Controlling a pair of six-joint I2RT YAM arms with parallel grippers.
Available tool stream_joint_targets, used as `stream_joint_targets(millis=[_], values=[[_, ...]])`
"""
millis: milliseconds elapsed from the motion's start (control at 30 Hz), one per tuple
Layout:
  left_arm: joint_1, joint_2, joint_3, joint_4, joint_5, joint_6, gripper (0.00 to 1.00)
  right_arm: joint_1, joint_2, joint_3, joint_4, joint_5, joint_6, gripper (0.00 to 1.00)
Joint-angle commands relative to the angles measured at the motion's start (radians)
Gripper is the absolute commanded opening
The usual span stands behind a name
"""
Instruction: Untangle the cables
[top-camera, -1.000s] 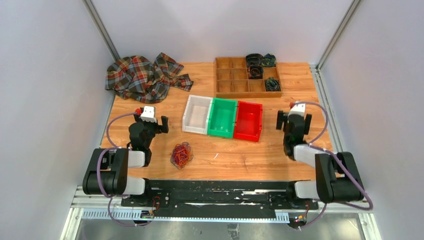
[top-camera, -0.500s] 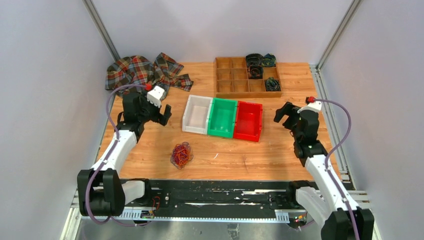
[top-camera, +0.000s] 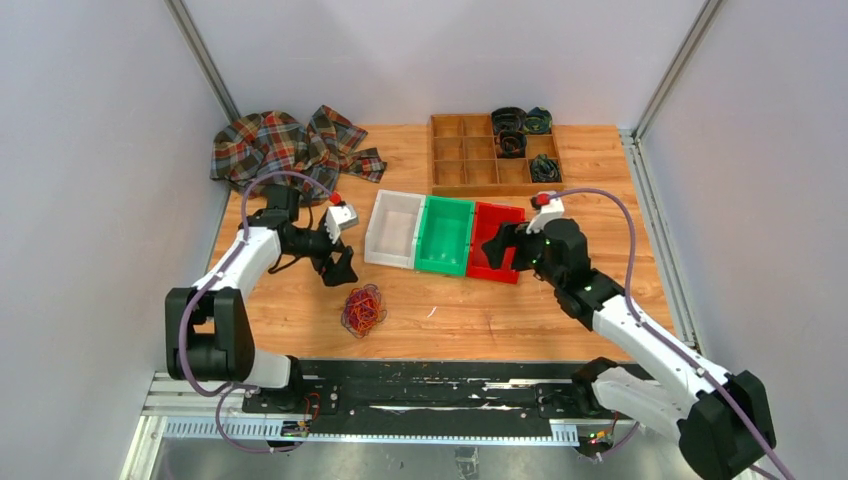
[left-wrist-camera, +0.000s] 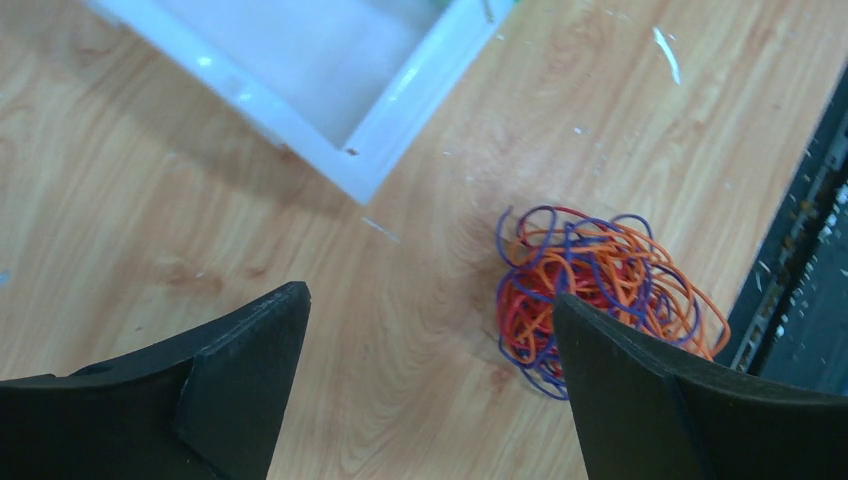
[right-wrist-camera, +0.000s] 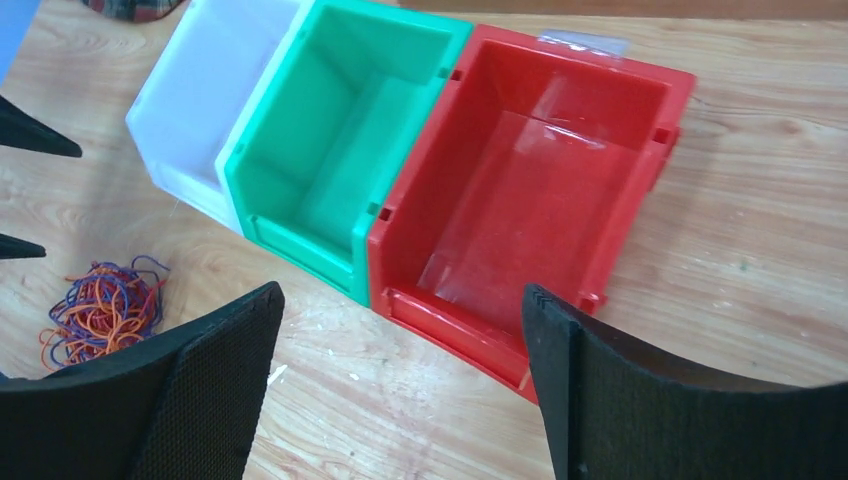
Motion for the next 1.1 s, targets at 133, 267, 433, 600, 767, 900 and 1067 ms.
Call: stream_joint_targets(millis=[133, 267, 433, 600, 767, 900, 1067], values=[[-0.05, 0.065, 0.006, -0.166, 0.041, 0.206, 0.91, 0.221, 0.082, 0.105, 0.02, 0.1, -0.09, 0.82], [-0.05, 0.087, 0.009, -0.167, 0.046, 0.227, 0.85, 0.305, 0.128, 0.151, -0.003, 0.143, -0.119, 0.79], [-0.051, 0.09, 0.017, -0.167, 0.053, 0.241, 0.74, 0.369, 0.176, 0.181, -0.008, 0.147, -0.13, 0.75], [-0.056, 0.096, 0.013, -0.167, 0.055, 0.259, 0.67, 0.414, 0.217, 0.217, -0.03, 0.139, -0.134, 0.71], [-0.059, 0.128, 0.023, -0.167, 0.054, 0.272, 0.6, 0.455, 0.251, 0.244, -0.046, 0.142, -0.146, 0.68], [-0.066, 0.149, 0.039, -0.167, 0.062, 0.276, 0.58, 0.48, 0.267, 0.253, -0.049, 0.146, -0.15, 0.67], [-0.085, 0.157, 0.053, -0.164, 0.059, 0.267, 0.44, 0.497, 0.275, 0.258, -0.049, 0.146, -0.148, 0.63]])
